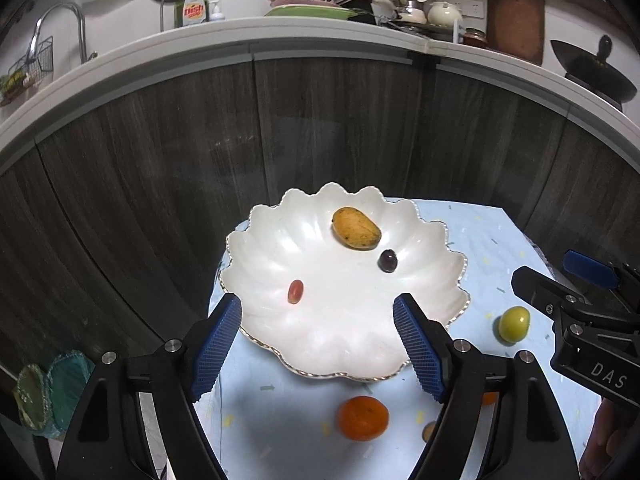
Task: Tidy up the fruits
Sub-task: 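Open the left tool to drop the plum into the bowl while the right tool releases the date, then withdraw both open tools from the bowl back over the cloth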
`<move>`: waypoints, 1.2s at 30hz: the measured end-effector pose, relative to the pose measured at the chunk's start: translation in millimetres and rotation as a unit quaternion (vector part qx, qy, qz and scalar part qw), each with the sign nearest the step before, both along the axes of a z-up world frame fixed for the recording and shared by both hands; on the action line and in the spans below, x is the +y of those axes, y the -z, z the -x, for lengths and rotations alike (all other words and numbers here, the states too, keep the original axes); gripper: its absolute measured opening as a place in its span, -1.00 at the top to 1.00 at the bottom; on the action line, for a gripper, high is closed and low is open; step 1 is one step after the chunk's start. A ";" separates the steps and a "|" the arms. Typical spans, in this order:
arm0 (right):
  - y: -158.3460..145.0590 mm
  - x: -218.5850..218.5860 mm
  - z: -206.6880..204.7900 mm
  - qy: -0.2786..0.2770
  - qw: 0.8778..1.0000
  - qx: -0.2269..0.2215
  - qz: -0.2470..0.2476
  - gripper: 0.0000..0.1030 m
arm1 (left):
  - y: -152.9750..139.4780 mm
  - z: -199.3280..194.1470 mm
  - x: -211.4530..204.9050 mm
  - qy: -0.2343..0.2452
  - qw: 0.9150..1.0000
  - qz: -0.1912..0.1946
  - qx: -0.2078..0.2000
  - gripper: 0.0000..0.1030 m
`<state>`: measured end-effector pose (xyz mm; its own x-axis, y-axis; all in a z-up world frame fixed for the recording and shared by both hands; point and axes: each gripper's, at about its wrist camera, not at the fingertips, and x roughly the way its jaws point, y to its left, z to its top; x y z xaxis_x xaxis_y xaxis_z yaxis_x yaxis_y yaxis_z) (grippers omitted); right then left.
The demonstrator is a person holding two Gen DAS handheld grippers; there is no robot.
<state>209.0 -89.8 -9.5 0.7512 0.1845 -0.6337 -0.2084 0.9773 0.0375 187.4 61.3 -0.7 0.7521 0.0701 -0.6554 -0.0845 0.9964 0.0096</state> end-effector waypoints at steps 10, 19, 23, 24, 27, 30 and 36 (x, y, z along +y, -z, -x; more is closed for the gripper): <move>-0.2 -24.3 20.0 0.016 1.000 -0.005 -0.010 -0.50 | -4.1 19.9 -23.4 0.029 1.000 -0.010 -0.007 -0.56; 2.8 -39.6 38.6 0.023 1.000 -0.003 -0.009 -0.50 | 0.2 35.8 -43.1 0.051 0.999 -0.019 -0.002 -0.63; 8.0 -44.8 44.7 0.026 1.000 0.001 -0.009 -0.50 | 5.0 40.0 -47.5 0.057 0.998 -0.018 0.002 -0.63; 9.3 -46.0 46.1 0.027 1.000 0.001 -0.009 -0.50 | 6.6 41.7 -48.9 0.058 0.998 -0.020 0.004 -0.63; 13.3 -50.0 49.5 0.032 0.999 0.003 -0.011 -0.50 | 10.8 45.3 -52.5 0.063 0.998 -0.019 0.009 -0.63; 17.6 -53.8 51.5 0.033 0.999 0.008 -0.013 -0.50 | 14.4 49.5 -58.2 0.070 0.997 -0.018 0.013 -0.63; 25.2 -61.5 55.3 0.035 0.999 0.014 -0.010 -0.50 | 21.3 54.7 -69.7 0.083 0.996 -0.019 0.019 -0.63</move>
<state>153.7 -151.3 -34.7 0.7445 0.1450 -0.6517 -0.1389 0.9884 0.0613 132.8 -8.4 -22.0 0.7301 -0.0269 -0.6828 0.0821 0.9954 0.0486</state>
